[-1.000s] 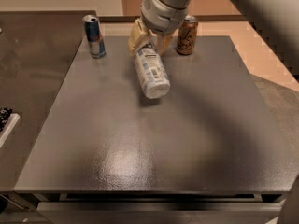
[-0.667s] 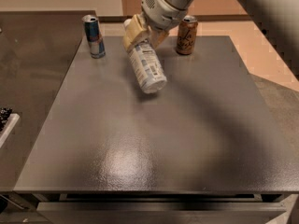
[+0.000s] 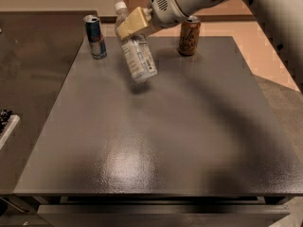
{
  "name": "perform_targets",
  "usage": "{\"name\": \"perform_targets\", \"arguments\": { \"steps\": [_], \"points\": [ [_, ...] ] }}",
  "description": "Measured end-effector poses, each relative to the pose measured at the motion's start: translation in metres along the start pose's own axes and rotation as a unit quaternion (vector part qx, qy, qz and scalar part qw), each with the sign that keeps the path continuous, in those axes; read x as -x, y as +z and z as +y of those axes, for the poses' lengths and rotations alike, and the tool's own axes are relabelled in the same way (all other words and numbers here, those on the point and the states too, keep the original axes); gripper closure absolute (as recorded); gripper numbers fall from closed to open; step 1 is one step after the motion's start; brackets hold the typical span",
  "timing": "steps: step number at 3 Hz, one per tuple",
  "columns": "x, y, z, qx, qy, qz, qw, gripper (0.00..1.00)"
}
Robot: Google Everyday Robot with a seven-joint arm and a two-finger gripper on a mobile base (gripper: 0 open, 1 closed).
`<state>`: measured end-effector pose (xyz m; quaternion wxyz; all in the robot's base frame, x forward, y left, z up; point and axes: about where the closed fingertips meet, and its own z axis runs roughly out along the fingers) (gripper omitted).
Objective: Place blue plastic bottle upright
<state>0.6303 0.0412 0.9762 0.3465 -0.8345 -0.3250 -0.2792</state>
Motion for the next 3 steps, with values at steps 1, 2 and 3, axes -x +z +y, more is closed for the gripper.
{"name": "perform_targets", "arguments": {
  "steps": [1,2,3],
  "points": [
    [-0.006,-0.005,-0.007,-0.054,-0.049,0.061,0.9954,1.00],
    [-0.005,-0.019,-0.009,-0.093,-0.090,0.123,0.9839,1.00],
    [0.006,-0.036,-0.012,-0.116,-0.127,0.183,0.9679,1.00]
  ]
}}
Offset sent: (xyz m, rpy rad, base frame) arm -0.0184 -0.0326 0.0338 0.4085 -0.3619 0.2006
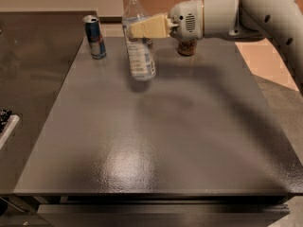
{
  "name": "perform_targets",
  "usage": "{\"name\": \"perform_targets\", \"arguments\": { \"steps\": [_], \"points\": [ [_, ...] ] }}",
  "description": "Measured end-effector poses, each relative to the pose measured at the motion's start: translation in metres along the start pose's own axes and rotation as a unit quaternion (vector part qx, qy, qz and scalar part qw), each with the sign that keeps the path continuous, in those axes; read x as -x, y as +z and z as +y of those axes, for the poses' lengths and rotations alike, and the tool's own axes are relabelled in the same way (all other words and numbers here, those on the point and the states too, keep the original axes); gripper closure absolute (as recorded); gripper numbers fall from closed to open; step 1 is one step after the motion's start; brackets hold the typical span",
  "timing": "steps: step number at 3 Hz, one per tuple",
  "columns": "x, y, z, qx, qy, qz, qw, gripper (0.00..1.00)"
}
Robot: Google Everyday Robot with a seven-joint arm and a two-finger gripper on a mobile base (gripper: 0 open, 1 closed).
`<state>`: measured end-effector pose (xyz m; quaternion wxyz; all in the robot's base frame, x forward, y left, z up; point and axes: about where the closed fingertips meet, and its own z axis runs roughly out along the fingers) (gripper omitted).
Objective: Place blue plastic bottle upright
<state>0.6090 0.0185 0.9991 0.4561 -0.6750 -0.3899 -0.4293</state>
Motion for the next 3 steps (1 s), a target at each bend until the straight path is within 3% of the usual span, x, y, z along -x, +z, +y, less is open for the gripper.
{"name": "perform_targets", "arguments": {
  "steps": [1,2,3],
  "points": [
    [0.013,-0.016,-0.002,-0.011,-0.040,0.039,0.9984,1.00],
    [0.013,-0.016,-0.002,-0.011,-0.039,0.039,0.9984,1.00],
    [0.011,-0.012,-0.014,-0.025,-0.060,0.012,0.9978,1.00]
  ]
}}
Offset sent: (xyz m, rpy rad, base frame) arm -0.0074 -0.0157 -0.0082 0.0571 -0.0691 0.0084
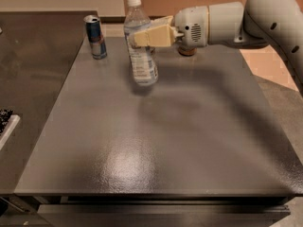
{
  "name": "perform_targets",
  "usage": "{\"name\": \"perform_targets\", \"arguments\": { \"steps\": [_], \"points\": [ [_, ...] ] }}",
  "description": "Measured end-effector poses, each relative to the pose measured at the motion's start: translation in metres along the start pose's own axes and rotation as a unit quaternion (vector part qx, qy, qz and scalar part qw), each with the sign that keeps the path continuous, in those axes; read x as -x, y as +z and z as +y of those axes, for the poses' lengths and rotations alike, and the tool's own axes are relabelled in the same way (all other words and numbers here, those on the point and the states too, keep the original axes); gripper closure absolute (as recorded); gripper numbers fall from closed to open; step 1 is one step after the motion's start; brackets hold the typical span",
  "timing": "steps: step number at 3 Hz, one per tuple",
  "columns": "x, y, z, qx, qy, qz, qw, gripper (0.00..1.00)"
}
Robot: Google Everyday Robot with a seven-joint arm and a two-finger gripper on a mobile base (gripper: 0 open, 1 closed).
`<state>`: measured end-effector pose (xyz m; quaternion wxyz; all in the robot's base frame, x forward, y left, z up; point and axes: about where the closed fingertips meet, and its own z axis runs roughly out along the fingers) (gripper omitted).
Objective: Place blue plastic bottle upright
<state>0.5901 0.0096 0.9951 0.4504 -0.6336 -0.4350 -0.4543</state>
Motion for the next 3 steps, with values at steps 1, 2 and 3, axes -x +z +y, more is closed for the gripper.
{"name": "perform_targets", "arguments": {
  "steps": [1,2,3],
  "points": [
    [-0.003,0.003,-0.016,-0.029,-0.031,-0.022,0.9989,1.00],
    [-0.004,0.000,-0.025,-0.056,-0.058,-0.018,0.9966,1.00],
    [-0.002,-0.005,-0.029,-0.072,-0.077,-0.005,0.9944,1.00]
  ]
}}
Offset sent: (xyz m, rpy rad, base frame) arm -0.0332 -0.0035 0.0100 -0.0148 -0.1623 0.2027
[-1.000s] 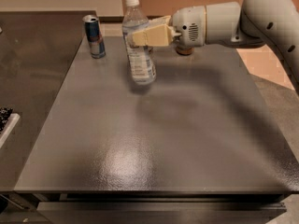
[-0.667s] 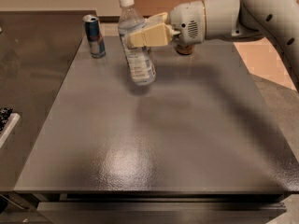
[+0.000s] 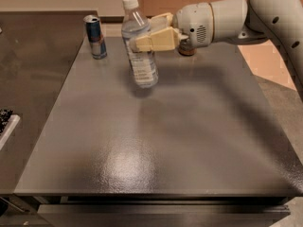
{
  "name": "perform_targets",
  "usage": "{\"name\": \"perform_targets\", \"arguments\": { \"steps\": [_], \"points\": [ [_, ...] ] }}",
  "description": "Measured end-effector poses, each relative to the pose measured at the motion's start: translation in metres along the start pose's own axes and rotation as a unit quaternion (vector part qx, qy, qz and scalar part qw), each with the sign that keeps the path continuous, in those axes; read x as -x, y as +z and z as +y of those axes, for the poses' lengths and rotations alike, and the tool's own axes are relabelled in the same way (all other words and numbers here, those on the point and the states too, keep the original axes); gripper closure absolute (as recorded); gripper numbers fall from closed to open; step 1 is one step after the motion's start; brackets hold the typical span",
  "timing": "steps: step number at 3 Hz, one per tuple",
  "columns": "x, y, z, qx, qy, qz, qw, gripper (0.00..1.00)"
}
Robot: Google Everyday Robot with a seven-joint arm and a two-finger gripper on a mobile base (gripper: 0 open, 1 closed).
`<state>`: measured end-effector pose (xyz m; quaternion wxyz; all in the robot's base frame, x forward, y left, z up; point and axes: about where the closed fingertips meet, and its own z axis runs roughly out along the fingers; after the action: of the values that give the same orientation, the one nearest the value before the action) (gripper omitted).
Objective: Place blue plastic bottle upright
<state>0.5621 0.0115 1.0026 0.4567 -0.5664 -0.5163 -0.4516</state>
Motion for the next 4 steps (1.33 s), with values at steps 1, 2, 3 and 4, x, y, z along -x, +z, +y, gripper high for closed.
{"name": "perform_targets", "arguments": {
  "steps": [1,2,3,4],
  "points": [
    [0.006,-0.006,-0.001,-0.006,-0.012,0.010,0.9999,1.00],
    [0.014,-0.014,-0.002,-0.010,-0.018,0.024,0.9995,1.00],
    [0.023,-0.020,-0.001,-0.012,-0.018,0.039,0.9990,1.00],
    [0.033,-0.026,0.001,-0.011,-0.016,0.046,0.9988,1.00]
  ]
}}
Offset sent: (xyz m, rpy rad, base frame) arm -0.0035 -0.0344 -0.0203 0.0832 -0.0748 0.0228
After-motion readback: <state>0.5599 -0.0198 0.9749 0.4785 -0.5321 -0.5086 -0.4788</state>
